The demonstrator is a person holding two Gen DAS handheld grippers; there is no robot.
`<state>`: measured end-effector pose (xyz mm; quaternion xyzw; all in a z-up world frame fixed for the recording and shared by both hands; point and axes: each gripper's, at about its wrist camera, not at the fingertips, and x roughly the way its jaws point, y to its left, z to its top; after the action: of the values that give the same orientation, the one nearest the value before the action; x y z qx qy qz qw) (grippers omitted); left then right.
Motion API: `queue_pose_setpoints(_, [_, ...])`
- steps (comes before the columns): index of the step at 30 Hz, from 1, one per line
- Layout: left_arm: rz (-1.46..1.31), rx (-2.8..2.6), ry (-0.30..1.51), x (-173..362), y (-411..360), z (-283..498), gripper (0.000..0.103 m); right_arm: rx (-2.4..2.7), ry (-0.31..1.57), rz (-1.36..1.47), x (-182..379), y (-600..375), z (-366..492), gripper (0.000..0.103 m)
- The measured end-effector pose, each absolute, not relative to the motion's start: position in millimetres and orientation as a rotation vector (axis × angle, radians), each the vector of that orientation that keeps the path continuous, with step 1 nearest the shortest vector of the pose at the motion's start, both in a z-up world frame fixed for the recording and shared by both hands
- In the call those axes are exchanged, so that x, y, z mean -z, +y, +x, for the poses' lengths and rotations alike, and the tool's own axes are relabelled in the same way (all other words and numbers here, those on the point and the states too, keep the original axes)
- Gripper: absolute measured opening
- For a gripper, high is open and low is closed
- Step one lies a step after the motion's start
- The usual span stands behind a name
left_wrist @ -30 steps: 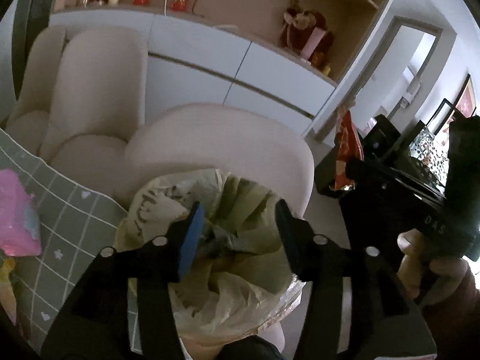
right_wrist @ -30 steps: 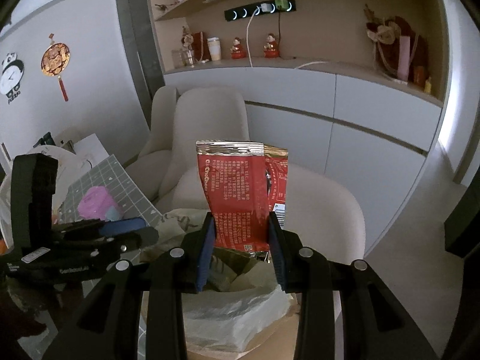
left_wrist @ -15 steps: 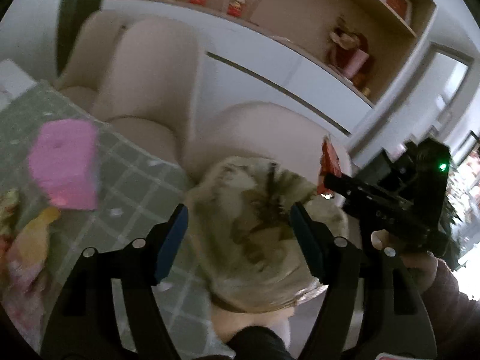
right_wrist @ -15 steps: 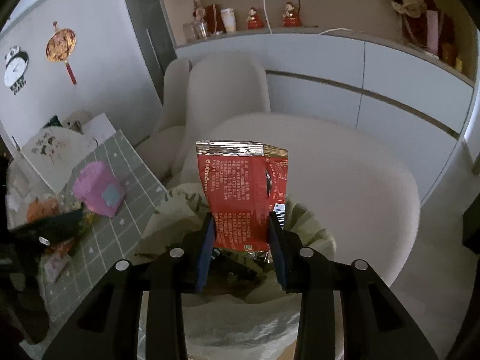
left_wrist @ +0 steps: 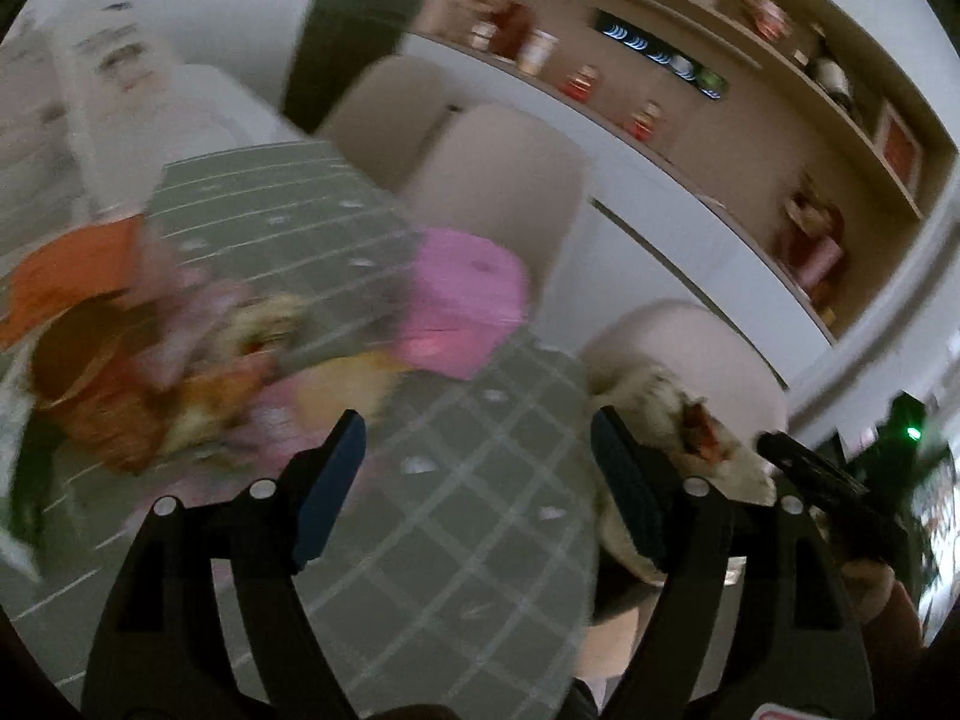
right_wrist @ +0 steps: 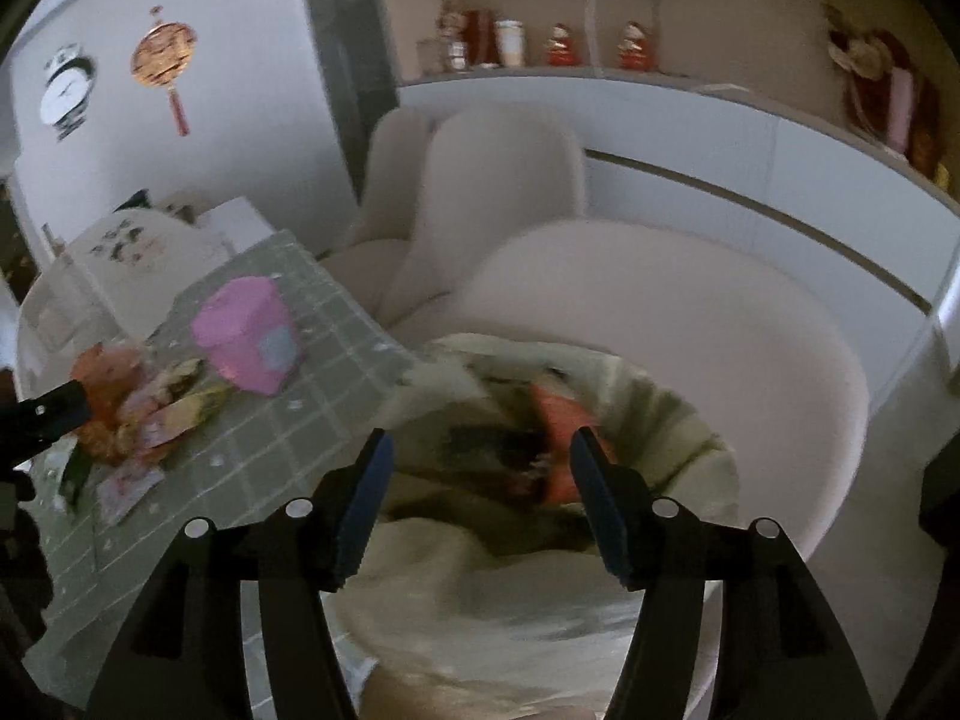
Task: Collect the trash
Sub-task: 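Move both tools back over the table toward the yellow-white snack bag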
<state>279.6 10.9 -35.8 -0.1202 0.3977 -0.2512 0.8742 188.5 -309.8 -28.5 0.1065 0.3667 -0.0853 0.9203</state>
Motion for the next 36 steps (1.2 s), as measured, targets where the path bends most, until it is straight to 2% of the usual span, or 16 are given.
queue_pose_setpoints(9, [-0.377, 0.252, 0.803, 54, 146, 270, 0.073, -0.018, 0.739, 0.139, 9, -211, 216, 0.058])
queue_pose_setpoints(20, [-0.412, 0.061, 0.862, 86, 262, 256, 0.076, -0.216, 0.792, 0.112, 35, -113, 255, 0.058])
queue_pose_setpoints(24, [-0.351, 0.070, 0.880, 91, 284, 275, 0.076, -0.266, 0.819, 0.067, 42, -84, 262, 0.058])
queue_pose_setpoints(27, [-0.363, 0.076, 0.901, 92, 295, 288, 0.070, -0.286, 0.821, 0.040, 41, -74, 262, 0.058])
queue_pose_setpoints(33, [-0.276, 0.211, 0.926, 94, 273, 310, 0.069, -0.290, 0.855, 0.041, 50, -69, 266, 0.058])
queue_pose_setpoints(36, [-0.254, 0.137, 0.861, 84, 288, 320, 0.067, -0.295, 0.862, 0.048, 52, -68, 266, 0.058])
